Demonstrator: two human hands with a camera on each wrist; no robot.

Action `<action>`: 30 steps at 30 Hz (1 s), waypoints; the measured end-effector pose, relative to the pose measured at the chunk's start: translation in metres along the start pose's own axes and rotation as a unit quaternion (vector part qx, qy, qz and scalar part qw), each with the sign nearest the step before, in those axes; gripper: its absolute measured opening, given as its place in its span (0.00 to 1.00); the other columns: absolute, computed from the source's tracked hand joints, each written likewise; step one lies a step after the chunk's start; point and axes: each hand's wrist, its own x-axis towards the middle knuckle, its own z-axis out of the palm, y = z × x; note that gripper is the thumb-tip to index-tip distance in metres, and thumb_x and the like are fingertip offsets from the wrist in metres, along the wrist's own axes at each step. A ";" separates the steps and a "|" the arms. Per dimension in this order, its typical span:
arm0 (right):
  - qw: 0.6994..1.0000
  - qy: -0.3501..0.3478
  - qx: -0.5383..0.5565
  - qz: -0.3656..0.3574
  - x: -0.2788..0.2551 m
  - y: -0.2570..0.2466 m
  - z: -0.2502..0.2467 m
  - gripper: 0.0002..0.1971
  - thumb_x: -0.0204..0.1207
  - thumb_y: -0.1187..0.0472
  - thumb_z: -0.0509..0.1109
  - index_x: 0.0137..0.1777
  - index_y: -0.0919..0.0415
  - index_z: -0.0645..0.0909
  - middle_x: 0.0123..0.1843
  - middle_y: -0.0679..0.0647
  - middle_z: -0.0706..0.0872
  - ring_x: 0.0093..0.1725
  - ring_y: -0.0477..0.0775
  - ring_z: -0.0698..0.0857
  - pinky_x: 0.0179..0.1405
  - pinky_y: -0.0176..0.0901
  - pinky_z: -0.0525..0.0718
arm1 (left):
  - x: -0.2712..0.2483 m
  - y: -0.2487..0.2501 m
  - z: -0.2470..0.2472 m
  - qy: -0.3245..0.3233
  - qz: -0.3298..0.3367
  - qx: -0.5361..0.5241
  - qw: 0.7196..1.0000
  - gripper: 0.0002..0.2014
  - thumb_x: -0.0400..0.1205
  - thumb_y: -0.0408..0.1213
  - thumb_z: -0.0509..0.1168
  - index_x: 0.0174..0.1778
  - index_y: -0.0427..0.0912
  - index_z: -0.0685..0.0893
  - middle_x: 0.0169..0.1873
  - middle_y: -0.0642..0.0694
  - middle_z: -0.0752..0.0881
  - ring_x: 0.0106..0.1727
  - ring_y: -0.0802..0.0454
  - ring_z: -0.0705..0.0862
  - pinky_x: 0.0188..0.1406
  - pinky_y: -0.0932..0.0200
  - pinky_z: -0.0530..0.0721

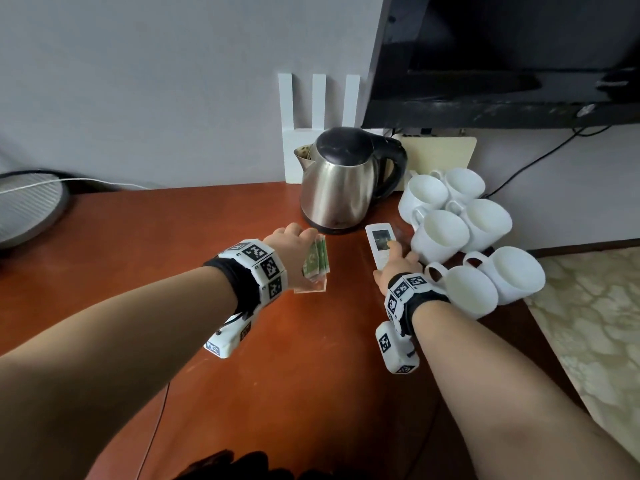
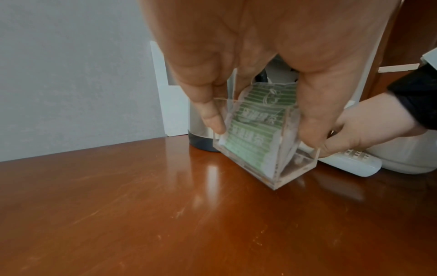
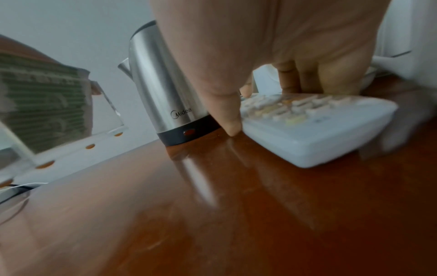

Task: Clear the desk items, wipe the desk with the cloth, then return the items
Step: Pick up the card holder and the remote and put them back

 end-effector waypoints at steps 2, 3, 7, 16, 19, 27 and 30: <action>1.000 -0.001 -0.007 0.002 0.001 0.002 0.001 0.31 0.81 0.54 0.62 0.80 0.48 0.51 0.74 0.63 0.62 0.72 0.64 0.68 0.68 0.57 0.72 | 0.008 0.002 0.003 0.000 0.007 -0.003 1.000 0.49 0.69 0.59 0.73 0.81 0.47 0.55 0.70 0.45 0.70 0.71 0.46 0.72 0.66 0.50 0.78; 1.000 -0.001 -0.011 0.002 0.002 0.003 0.001 0.31 0.81 0.54 0.62 0.80 0.49 0.52 0.74 0.63 0.62 0.73 0.64 0.68 0.68 0.57 0.71 | 0.011 0.003 0.004 -0.002 0.010 -0.005 1.000 0.49 0.69 0.59 0.73 0.81 0.47 0.55 0.70 0.45 0.70 0.71 0.46 0.72 0.66 0.50 0.78; 1.000 0.006 -0.029 -0.003 0.002 0.003 0.003 0.30 0.81 0.51 0.62 0.79 0.49 0.53 0.74 0.63 0.63 0.73 0.64 0.68 0.67 0.56 0.71 | 0.022 0.008 0.012 -0.005 0.021 -0.015 1.000 0.50 0.69 0.60 0.73 0.81 0.47 0.55 0.71 0.44 0.69 0.71 0.45 0.72 0.67 0.49 0.78; 0.996 0.039 -0.012 -0.073 -0.002 0.005 -0.008 0.26 0.81 0.57 0.61 0.77 0.54 0.58 0.77 0.61 0.59 0.74 0.63 0.67 0.66 0.56 0.73 | 0.038 0.031 0.021 -0.013 0.024 -0.025 0.999 0.48 0.69 0.60 0.71 0.80 0.46 0.56 0.70 0.44 0.69 0.71 0.43 0.71 0.68 0.45 0.77; 0.992 0.063 0.007 -0.106 -0.004 0.008 -0.015 0.26 0.80 0.62 0.60 0.77 0.55 0.59 0.73 0.60 0.66 0.71 0.61 0.70 0.64 0.53 0.74 | 0.043 0.041 0.026 -0.011 0.025 -0.026 0.999 0.48 0.69 0.59 0.72 0.80 0.46 0.57 0.70 0.44 0.69 0.70 0.43 0.71 0.68 0.46 0.77; 0.988 0.065 0.048 -0.134 -0.011 0.017 -0.031 0.24 0.79 0.64 0.61 0.74 0.53 0.62 0.73 0.56 0.68 0.68 0.60 0.75 0.61 0.57 0.79 | 0.051 0.059 0.041 -0.008 0.019 -0.027 0.999 0.48 0.69 0.59 0.72 0.80 0.45 0.57 0.70 0.43 0.68 0.71 0.42 0.70 0.67 0.48 0.76; 0.986 0.057 0.050 -0.149 -0.016 0.020 -0.038 0.22 0.80 0.63 0.60 0.74 0.54 0.63 0.73 0.56 0.68 0.66 0.59 0.77 0.62 0.58 0.79 | 0.050 0.061 0.042 -0.008 0.013 -0.025 1.000 0.50 0.69 0.59 0.72 0.81 0.46 0.54 0.73 0.43 0.65 0.73 0.41 0.68 0.70 0.46 0.75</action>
